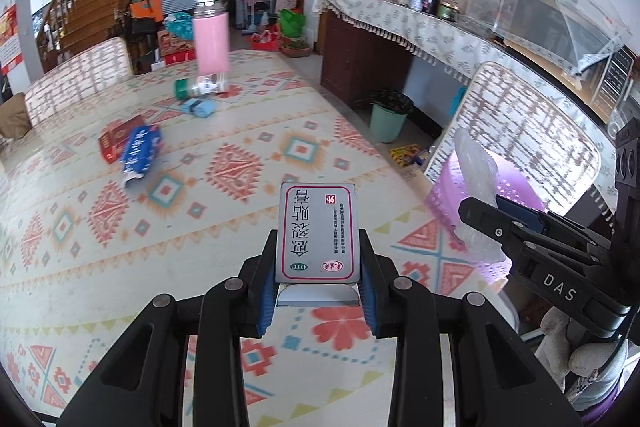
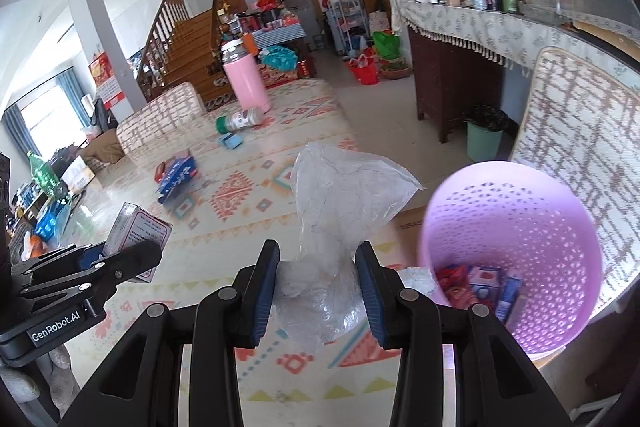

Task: Collect trash
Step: 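Carry the medicine box and plastic bag to the pink basket and open both grippers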

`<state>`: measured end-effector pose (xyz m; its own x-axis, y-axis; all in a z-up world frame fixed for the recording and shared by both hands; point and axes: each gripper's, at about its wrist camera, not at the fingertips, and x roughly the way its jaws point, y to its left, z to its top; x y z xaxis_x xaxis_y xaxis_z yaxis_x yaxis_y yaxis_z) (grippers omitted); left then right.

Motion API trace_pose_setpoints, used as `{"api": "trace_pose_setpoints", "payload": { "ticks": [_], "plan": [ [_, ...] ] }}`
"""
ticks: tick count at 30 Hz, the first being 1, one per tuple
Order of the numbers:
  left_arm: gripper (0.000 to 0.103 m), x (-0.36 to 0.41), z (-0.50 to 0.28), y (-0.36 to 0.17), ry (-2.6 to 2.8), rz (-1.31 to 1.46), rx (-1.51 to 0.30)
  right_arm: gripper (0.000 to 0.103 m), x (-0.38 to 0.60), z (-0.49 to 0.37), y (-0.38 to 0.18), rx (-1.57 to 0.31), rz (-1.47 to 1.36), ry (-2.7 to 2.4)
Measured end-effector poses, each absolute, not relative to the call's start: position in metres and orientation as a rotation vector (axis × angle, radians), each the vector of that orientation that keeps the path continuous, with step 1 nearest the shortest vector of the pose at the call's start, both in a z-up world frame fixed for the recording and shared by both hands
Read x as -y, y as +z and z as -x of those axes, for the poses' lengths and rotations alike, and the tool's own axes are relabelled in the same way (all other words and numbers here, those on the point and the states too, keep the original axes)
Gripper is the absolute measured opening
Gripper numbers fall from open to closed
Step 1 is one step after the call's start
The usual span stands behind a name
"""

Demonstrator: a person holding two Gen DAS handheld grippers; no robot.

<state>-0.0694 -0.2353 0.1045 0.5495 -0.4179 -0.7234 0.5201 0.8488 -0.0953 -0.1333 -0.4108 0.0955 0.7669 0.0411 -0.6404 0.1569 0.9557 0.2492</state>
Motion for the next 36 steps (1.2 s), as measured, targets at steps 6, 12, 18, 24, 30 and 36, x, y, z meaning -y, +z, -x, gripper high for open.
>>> {"api": "trace_pose_setpoints", "payload": {
  "ticks": [6,12,18,24,30,36],
  "plan": [
    [0.033,0.27,0.072,0.105,-0.619,-0.146,-0.833,0.042,0.443,0.148,0.1,-0.68,-0.316,-0.108],
    [0.033,0.306,0.074,0.109,-0.691,-0.157,-0.834,0.042,0.477,0.164,0.105,-0.658,-0.319,-0.177],
    [0.033,0.351,0.075,0.112,-0.785,-0.163,-0.838,0.042,0.521,0.176,0.097,-0.661,-0.365,-0.246],
    [0.033,0.392,0.07,0.105,-0.849,-0.161,-0.879,0.042,0.554,0.182,0.088,-0.666,-0.397,-0.293],
    [0.033,0.422,0.063,0.095,-0.888,-0.15,-0.916,0.042,0.576,0.181,0.081,-0.68,-0.419,-0.316],
    [0.059,0.437,0.056,0.087,-0.897,-0.116,-0.935,0.047,0.59,0.176,0.072,-0.696,-0.443,-0.326]
  ]
}}
